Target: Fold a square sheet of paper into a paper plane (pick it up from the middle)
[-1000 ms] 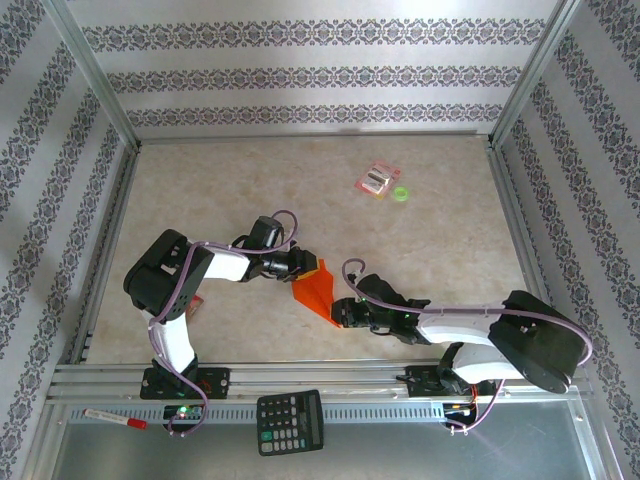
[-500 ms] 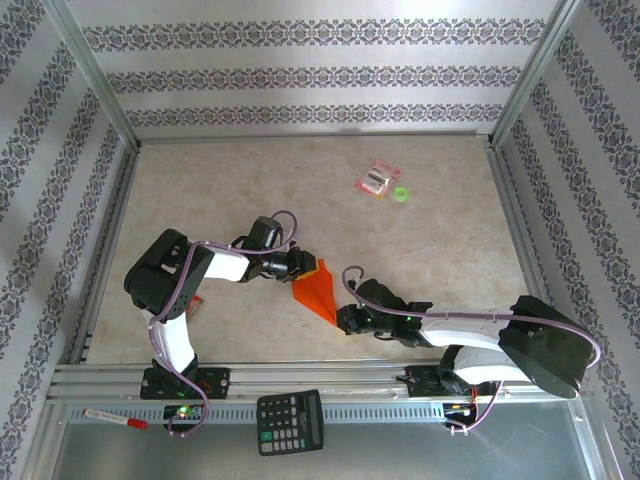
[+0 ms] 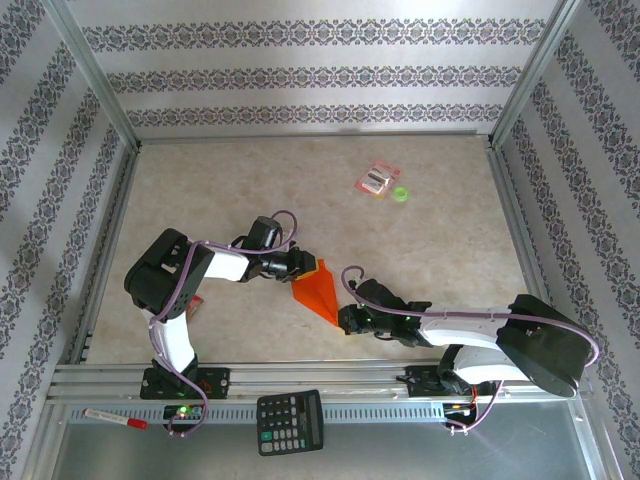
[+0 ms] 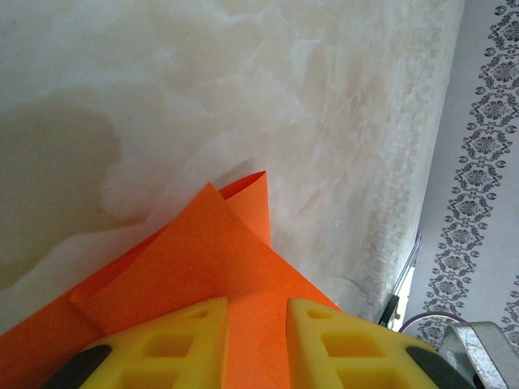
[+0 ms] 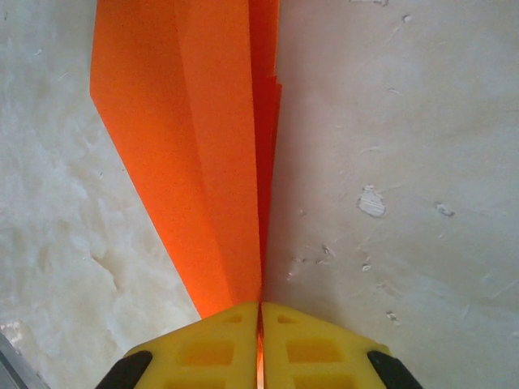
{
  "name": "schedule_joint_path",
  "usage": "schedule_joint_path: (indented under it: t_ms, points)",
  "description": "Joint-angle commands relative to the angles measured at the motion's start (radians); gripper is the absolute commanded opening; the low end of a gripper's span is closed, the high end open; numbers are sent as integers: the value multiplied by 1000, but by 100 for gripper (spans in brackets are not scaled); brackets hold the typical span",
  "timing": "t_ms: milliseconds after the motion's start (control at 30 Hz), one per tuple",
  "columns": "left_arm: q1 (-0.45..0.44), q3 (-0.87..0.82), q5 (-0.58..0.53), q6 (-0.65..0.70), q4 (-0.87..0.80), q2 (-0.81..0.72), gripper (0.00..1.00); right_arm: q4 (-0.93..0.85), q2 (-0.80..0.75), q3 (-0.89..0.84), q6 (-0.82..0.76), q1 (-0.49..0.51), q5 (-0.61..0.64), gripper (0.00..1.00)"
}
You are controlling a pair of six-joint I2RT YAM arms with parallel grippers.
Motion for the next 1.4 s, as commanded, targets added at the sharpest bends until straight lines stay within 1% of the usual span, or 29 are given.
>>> schedule_joint_path:
  t_ms: [0,167,233,400,533,700,1000,1367]
  points:
    - [9,-20,-43,41,-62,46,26,-30,-27,8,-32,-8,-24,12]
    - [10,-21,-42,42,-65,46,26,-50,-105,7,-38,-31,-35,20]
    - [10,-21,-42,42,-65,45,26,-55,-123,8,-42,-38,-37,21]
    - [10,-17,-42,41,-68,46,26,-58,-112,32,-61,-39,-71,17]
    - [10,-15,-44,41,-73,47,26,-41,-68,77,-80,-38,-120,11]
    - [11,-14,-45,42,-79,46,26,-32,-17,98,-91,-38,-132,7]
    - [10,-8,-44,54,-96,43,26,-8,44,95,-93,-64,-143,4]
    - [9,-4,-43,56,-103,39,26,-3,68,85,-97,-78,-148,3]
